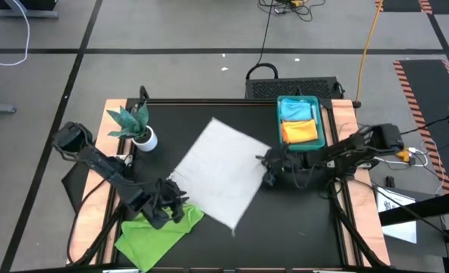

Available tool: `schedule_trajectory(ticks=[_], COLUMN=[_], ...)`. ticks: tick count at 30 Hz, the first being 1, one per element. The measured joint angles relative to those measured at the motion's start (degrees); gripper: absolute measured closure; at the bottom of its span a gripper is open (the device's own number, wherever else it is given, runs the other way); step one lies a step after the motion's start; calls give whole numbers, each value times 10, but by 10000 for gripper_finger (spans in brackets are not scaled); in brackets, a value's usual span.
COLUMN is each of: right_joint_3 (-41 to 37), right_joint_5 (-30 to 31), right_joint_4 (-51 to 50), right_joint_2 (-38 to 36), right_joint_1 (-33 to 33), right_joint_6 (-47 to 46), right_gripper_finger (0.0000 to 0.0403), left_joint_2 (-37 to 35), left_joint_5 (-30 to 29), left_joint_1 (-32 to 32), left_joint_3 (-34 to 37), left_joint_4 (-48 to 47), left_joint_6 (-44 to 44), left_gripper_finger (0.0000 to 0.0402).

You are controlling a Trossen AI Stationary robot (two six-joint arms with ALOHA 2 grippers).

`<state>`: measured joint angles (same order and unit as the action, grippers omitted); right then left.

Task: Fold microfiber towels
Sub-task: Fold the white microfiber cloth

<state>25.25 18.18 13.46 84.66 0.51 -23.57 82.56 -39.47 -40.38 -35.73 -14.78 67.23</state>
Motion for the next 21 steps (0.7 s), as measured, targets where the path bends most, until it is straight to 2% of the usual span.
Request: schedule_trajectory(ticks=[5, 13, 16, 21], right_joint_3=[29, 84, 89, 90], right_joint_5=[-6, 1, 69, 261], right_joint_4=[11, -1, -4, -4], right_joint_2=[38, 79, 88, 74], right_joint_1=[-58, -130, -146, -145], right_joint_6=[69, 160, 186, 226], right_gripper_finger=[397, 397, 397, 397], left_joint_2=[0, 0, 0, 0], left_joint_5=[-41, -44, -44, -43], left_joint_1=[23, 45, 45, 45], left_joint_3=[0, -1, -1, -1], left_joint_4=[77, 150, 146, 132], left_joint_6=[-85, -166, -165, -159], left_gripper_finger=[291, 291, 291, 291])
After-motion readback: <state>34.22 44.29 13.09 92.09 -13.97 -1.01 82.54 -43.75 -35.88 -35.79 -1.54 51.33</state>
